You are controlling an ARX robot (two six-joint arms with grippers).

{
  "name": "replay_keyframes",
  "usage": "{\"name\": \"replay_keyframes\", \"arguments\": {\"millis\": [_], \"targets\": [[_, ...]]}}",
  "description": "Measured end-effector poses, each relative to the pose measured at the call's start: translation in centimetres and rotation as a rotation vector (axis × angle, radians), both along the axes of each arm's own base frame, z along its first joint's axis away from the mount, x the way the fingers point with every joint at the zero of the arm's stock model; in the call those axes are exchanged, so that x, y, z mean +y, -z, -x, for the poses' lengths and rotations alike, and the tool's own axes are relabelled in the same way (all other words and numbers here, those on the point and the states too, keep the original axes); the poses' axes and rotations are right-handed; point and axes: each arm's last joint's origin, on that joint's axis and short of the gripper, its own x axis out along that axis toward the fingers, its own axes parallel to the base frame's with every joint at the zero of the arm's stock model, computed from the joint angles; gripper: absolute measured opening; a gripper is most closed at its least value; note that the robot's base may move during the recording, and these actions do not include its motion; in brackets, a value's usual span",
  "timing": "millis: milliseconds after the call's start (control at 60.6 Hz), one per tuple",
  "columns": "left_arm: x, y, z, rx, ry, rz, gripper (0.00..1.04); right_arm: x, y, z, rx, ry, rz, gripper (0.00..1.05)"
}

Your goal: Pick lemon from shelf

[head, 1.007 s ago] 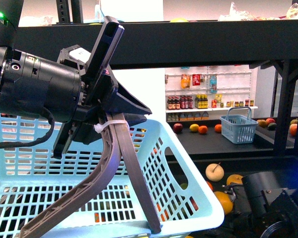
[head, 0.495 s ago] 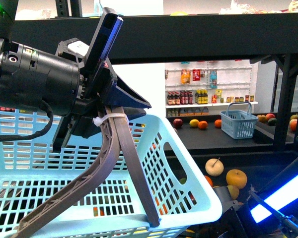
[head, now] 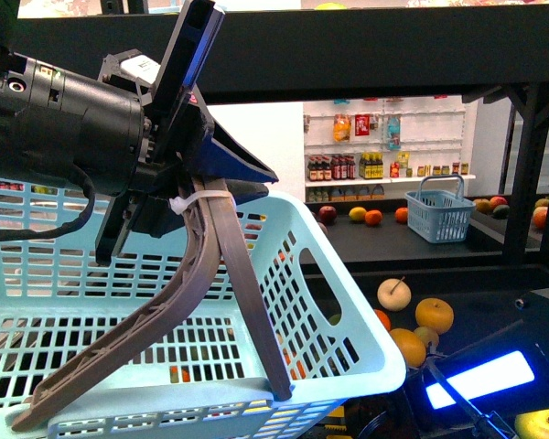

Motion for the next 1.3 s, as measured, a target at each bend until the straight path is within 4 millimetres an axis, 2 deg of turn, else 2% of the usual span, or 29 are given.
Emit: {"name": "replay_keyframes", "arguments": {"millis": [132,396,578,710,809,908,941,1007,1024,1073,1172,1304], "targets": [[0.0,0.0,0.0,0.0,0.0,0.0,0.11,0.3,0.4,-0.2,0.002,-0.012,0.022,1.02],[0.0,0.0,0.0,0.0,0.0,0.0,0.11,0.3,0.8,-0.3,-0.004,-0.013,0.05,0.71],[0.0,0.0,0.0,0.0,0.0,0.0,0.11,-0.6,0.8,-0.1,-0.007,0.011,0.06,0.7],[0.0,0.0,0.0,0.0,0.0,0.0,0.11,-3.0,0.1,0.3,-0.016,0.064,0.073,0.7],[0.0,0.0,0.0,0.0,0.0,0.0,0.11,-5.6,-1.2,0.6,-0.045,0.111,0.117,0.7],[0.0,0.0,0.0,0.0,0.0,0.0,0.11,-9.4,-3.9,1.2,-0.123,0.163,0.209,0.7],[0.0,0.0,0.0,0.0,0.0,0.0,0.11,-10.0,-4.5,1.3,-0.138,0.17,0.22,0.7],[0.0,0.0,0.0,0.0,0.0,0.0,0.11,-13.2,-8.3,2.2,-0.21,0.195,0.231,0.69],[0.0,0.0,0.0,0.0,0.0,0.0,0.11,-13.4,-8.6,2.2,-0.215,0.198,0.23,0.69],[0.0,0.0,0.0,0.0,0.0,0.0,0.11,-15.2,-12.3,3.2,-0.26,0.206,0.197,0.67],[0.0,0.0,0.0,0.0,0.0,0.0,0.11,-15.8,-17.0,4.4,-0.319,0.205,0.137,0.67],[0.0,0.0,0.0,0.0,0.001,0.0,0.11,-14.8,-23.6,6.5,-0.413,0.16,0.032,0.67]]}}
